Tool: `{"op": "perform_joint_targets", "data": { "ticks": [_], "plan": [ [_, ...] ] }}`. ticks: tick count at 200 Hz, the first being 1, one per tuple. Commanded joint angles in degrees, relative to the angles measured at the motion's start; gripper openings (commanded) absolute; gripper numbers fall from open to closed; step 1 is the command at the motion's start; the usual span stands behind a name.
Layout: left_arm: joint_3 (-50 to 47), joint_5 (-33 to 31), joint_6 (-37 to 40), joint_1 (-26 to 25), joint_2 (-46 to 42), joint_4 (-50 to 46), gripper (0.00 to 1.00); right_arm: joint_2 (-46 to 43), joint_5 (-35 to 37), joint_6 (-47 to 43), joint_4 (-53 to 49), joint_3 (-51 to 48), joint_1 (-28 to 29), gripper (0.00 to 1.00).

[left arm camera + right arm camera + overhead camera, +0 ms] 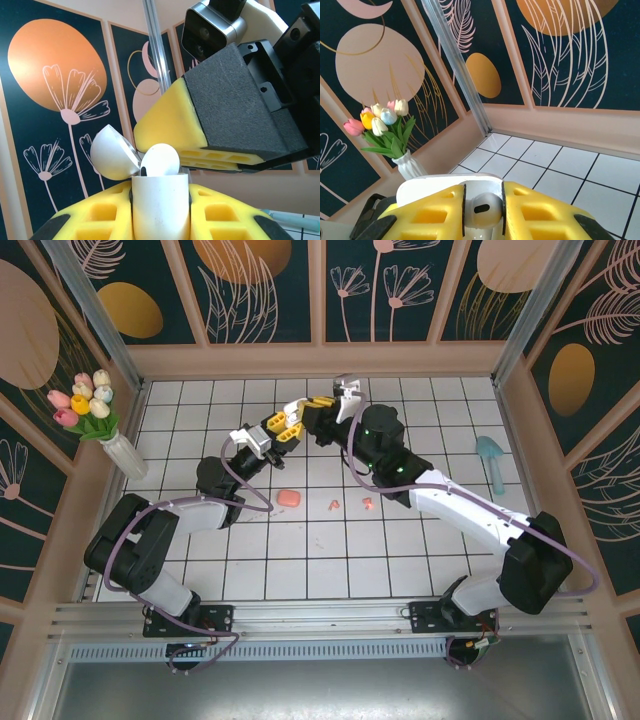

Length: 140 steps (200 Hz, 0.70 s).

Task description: Insert the wireless bluetooth earbuds into the charging case

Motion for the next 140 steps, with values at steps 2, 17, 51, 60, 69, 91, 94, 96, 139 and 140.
{"op": "perform_joint_targets", "data": {
  "ticks": [2,17,51,60,69,91,94,96,139,140],
  "plan": [
    [2.4,0.9,-0.9,-0.2,-0.1,5.3,0.00,-1.0,-2.3,-3.5,-1.4,-1.6,0.6,0.23],
    [2.4,0.7,-1.0,-0.2,0.0,5.3,0.00,-1.2,-2.6,-4.2,-1.8,-1.7,0.6,0.24],
    [2.4,0.4,-0.8,-0.2,-0.1,5.3,0.00,-2.1,-2.8,-4.5,-2.2,-2.4,0.6,0.24],
    [2.4,0.6,-1.1,-0.2,0.0,5.3,0.00,-2.2,-2.9,-4.3,-2.3,-2.4,0.6,0.25],
    [2.4,0.5,-1.2,-0.2,0.1,5.4,0.00,-2.3,-3.0,-4.1,-2.3,-2.3,0.6,0.25],
    [2.4,0.5,-1.2,-0.2,0.2,5.4,0.00,-2.2,-3.0,-3.7,-2.3,-2.1,0.6,0.27],
    [2.4,0.5,-1.3,-0.2,0.2,5.5,0.00,-2.3,-3.0,-3.7,-2.3,-2.1,0.6,0.27],
    [2.4,0.5,-1.4,-0.2,0.3,5.5,0.00,-2.3,-3.0,-3.8,-2.3,-2.1,0.6,0.27],
    [2.5,0.4,-1.9,-0.2,0.6,5.8,0.00,-2.2,-2.2,-3.4,-3.5,-0.4,0.6,0.32],
    [2.5,0.4,-2.0,-0.2,0.6,5.9,0.00,-2.2,-2.2,-3.4,-3.5,-0.3,0.6,0.32]
  ]
}}
